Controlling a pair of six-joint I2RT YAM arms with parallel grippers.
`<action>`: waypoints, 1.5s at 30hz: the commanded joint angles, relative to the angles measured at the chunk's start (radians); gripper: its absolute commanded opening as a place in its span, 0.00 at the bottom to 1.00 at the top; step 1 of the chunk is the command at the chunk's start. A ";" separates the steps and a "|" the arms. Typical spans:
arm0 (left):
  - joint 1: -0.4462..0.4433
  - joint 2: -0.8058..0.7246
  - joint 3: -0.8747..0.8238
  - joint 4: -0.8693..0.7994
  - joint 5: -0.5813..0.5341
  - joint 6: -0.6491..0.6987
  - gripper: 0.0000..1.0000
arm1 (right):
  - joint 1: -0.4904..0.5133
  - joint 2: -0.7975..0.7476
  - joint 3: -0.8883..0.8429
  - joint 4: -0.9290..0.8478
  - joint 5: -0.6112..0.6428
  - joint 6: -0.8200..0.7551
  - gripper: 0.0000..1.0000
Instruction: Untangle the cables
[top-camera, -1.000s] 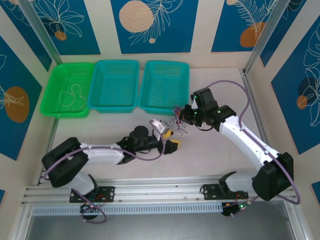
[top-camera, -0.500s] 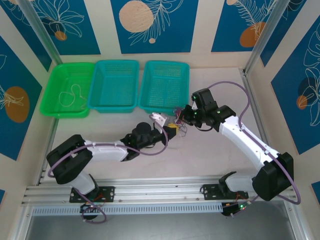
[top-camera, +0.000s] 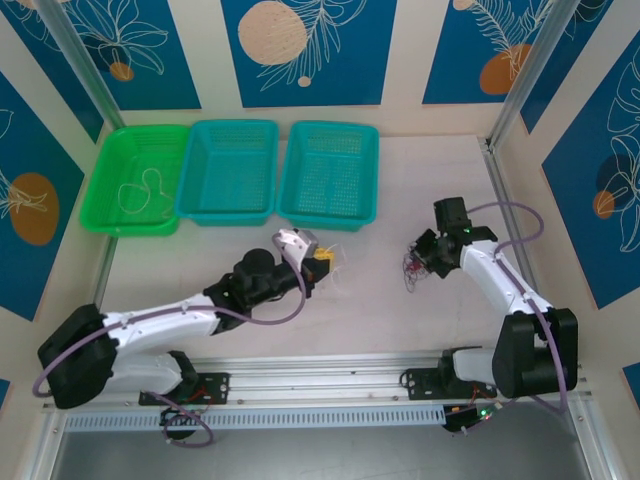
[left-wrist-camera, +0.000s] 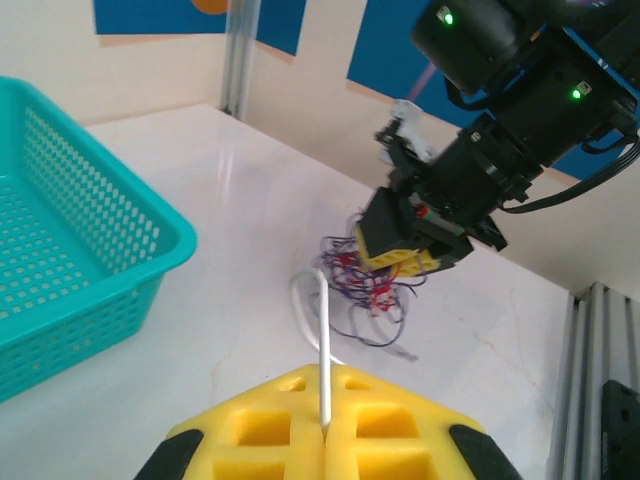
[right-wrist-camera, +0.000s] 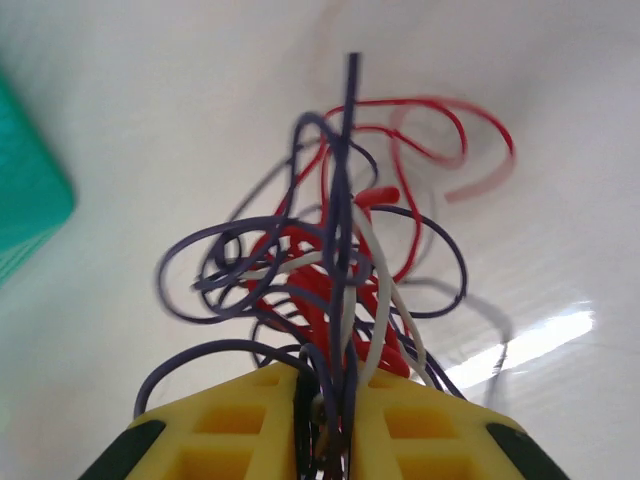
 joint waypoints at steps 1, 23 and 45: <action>0.037 -0.128 -0.007 -0.140 -0.065 0.031 0.00 | -0.061 -0.038 -0.032 0.033 -0.013 -0.017 0.18; 0.685 -0.078 0.777 -0.763 0.008 0.145 0.00 | -0.040 -0.086 0.000 0.051 -0.128 -0.015 0.16; 1.262 0.544 1.212 -0.960 0.134 0.050 0.32 | 0.004 -0.203 0.053 -0.044 -0.125 -0.040 0.16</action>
